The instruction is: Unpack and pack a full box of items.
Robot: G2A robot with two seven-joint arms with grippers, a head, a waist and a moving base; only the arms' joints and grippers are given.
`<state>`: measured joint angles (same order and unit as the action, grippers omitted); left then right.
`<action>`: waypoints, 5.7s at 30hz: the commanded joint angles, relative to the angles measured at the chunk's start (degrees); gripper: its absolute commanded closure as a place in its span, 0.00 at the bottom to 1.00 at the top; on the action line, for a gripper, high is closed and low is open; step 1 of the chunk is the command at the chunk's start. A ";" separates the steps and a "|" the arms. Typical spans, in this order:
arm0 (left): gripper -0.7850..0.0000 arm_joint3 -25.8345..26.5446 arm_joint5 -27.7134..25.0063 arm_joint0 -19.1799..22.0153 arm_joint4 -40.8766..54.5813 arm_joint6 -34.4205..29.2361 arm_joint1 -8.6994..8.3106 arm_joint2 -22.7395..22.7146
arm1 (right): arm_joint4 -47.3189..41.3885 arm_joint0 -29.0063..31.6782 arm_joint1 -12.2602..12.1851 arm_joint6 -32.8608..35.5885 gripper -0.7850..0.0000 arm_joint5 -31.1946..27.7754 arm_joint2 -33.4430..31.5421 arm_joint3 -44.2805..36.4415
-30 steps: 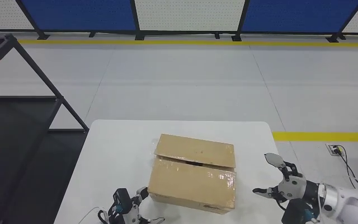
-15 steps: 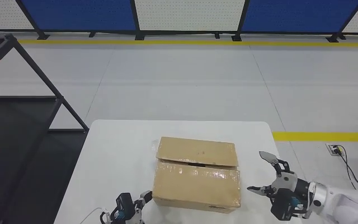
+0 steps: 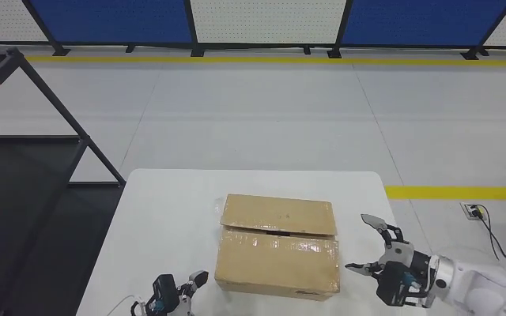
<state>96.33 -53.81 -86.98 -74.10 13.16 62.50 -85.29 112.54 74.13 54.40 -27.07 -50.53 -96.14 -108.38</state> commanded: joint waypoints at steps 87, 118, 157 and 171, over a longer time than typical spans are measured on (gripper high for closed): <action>0.00 -7.81 -1.48 -0.28 -2.06 12.68 -3.46 -2.61 | -20.21 -9.55 -2.37 20.73 0.00 1.99 20.40 12.78; 0.00 -7.11 13.63 -0.93 12.76 1.10 -2.86 -4.49 | -13.86 -6.97 -3.91 16.96 0.00 4.97 13.27 9.88; 0.00 -8.69 13.33 -0.11 14.45 -0.46 -2.61 -4.63 | -9.09 -8.08 -4.32 10.14 0.00 8.41 16.53 14.08; 0.00 -8.92 13.08 0.02 14.63 -1.14 -2.60 -4.99 | -10.62 -9.62 -3.82 14.07 0.00 9.44 18.55 13.21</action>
<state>87.41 -40.71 -87.01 -59.46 12.12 59.89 -90.29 101.72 64.62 50.53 -13.03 -41.10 -78.08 -95.06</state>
